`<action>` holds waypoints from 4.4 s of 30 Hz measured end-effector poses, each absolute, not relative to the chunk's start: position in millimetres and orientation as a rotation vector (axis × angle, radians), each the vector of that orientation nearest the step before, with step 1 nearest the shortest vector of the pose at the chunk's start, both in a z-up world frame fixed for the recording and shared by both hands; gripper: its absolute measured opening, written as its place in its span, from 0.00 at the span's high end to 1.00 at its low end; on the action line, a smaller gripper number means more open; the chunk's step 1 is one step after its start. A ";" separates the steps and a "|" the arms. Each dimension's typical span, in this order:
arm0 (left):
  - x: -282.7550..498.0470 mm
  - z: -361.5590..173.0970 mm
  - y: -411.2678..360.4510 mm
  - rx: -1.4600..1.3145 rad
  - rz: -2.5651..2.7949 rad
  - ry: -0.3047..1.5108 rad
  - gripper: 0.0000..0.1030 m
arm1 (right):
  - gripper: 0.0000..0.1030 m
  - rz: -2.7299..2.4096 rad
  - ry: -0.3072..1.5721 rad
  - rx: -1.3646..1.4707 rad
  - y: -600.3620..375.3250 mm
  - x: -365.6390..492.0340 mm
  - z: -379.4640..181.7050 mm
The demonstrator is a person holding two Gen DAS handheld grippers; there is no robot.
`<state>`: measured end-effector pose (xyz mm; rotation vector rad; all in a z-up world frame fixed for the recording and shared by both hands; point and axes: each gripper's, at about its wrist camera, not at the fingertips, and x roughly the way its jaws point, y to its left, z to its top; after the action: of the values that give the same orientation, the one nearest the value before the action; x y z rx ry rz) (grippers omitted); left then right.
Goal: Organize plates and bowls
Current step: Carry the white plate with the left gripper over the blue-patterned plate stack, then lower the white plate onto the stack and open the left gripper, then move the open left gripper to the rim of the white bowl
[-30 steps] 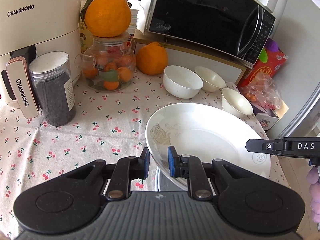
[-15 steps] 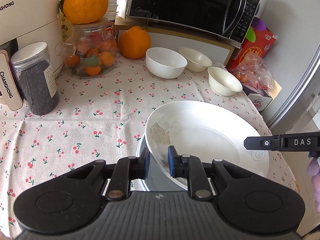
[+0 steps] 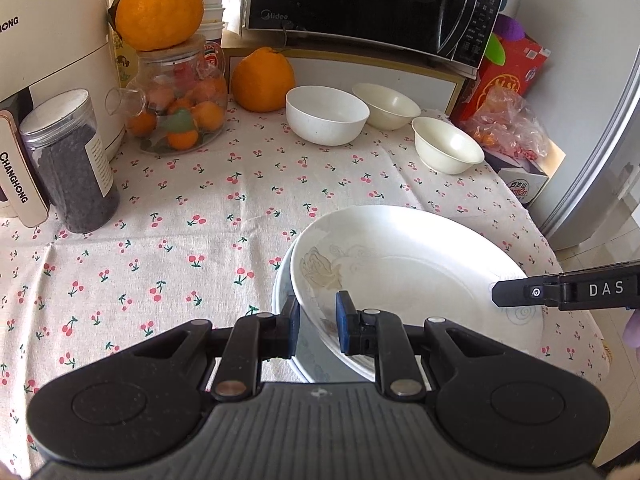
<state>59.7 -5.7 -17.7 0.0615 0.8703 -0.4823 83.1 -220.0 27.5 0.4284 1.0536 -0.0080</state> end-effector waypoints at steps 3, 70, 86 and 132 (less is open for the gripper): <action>58.0 -18.6 -7.0 0.084 -0.481 0.869 0.84 | 0.79 -0.007 1.073 0.414 -216.4 82.3 24.6; 56.7 -24.6 -14.2 0.253 -0.452 0.911 0.82 | 0.77 0.006 1.108 0.051 -171.6 83.1 24.9; 61.7 -18.7 -12.3 0.184 -0.469 0.954 0.29 | 0.30 -0.028 1.039 0.181 -203.8 88.4 37.4; 238.6 11.7 -53.9 -0.003 -0.322 0.808 0.01 | 0.10 -0.076 0.837 0.670 -296.8 259.6 31.5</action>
<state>238.6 -53.9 11.7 -0.0033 0.8083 -0.3219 259.6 -296.8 31.5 0.6698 0.8375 -0.0758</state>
